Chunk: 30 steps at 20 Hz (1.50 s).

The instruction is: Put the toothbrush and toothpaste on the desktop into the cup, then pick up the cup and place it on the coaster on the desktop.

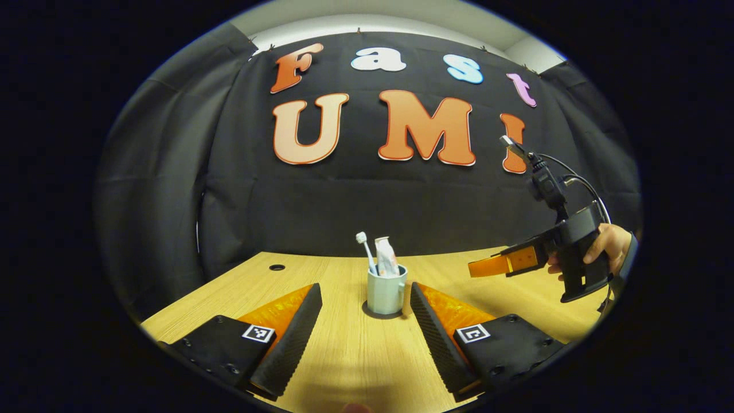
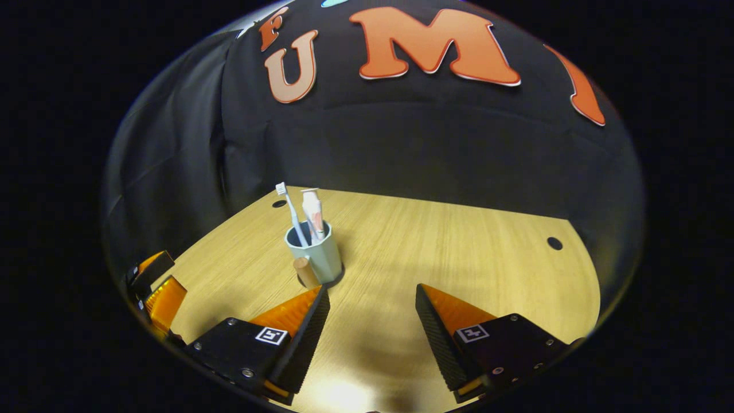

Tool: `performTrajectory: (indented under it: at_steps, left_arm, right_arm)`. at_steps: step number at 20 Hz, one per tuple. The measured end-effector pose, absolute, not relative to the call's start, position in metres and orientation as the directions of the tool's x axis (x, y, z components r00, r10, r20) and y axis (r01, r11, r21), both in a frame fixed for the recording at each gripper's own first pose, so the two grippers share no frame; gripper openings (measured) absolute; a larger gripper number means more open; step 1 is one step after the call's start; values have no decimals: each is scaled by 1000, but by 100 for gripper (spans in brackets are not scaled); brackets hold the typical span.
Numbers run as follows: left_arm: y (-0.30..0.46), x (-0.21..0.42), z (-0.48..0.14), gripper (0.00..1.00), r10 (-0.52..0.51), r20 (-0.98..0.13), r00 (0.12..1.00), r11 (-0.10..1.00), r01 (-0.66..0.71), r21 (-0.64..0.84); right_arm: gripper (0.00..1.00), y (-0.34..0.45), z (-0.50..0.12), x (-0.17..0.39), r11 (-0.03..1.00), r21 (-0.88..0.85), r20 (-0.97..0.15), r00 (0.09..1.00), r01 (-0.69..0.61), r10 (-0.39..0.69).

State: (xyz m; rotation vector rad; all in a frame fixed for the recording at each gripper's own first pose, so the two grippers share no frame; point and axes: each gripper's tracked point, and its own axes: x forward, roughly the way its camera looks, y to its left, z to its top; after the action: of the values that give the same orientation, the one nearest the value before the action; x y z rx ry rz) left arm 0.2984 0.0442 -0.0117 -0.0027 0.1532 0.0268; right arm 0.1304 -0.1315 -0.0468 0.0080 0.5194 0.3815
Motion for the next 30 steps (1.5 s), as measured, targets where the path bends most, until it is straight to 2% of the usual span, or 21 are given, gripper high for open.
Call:
performTrajectory:
  at_steps: [8,12,13,17,20,21,26,30]
  left_arm:
    - [4,311,32,99,-30,-33,999,1000,30,2]
    - [-6,313,52,100,-22,35,999,999,20,45]
    - [-8,313,55,96,-23,49,999,999,21,44]
    - [-9,313,68,99,-11,89,996,999,7,47]
    - [-3,312,74,96,12,104,994,998,-18,57]
    - [-3,310,74,99,14,107,994,998,-20,60]
    - [-4,308,72,96,8,101,995,998,-14,56]
    - [-5,308,75,99,3,105,994,998,-9,61]
  right_arm:
    - [91,-180,-12,96,959,49,-303,911,-279,280]
    - [91,-183,-4,90,978,-3,-192,960,-210,205]
    - [91,-186,1,87,981,-5,-163,968,-194,190]
    - [91,-192,17,75,987,14,-72,984,-160,160]
    - [91,-194,13,65,991,23,-61,989,-132,133]
    - [91,-195,11,61,991,38,-62,990,-128,131]
    - [91,-199,-2,56,989,91,-84,989,-113,120]
    - [91,-204,4,54,992,78,-60,993,-98,103]
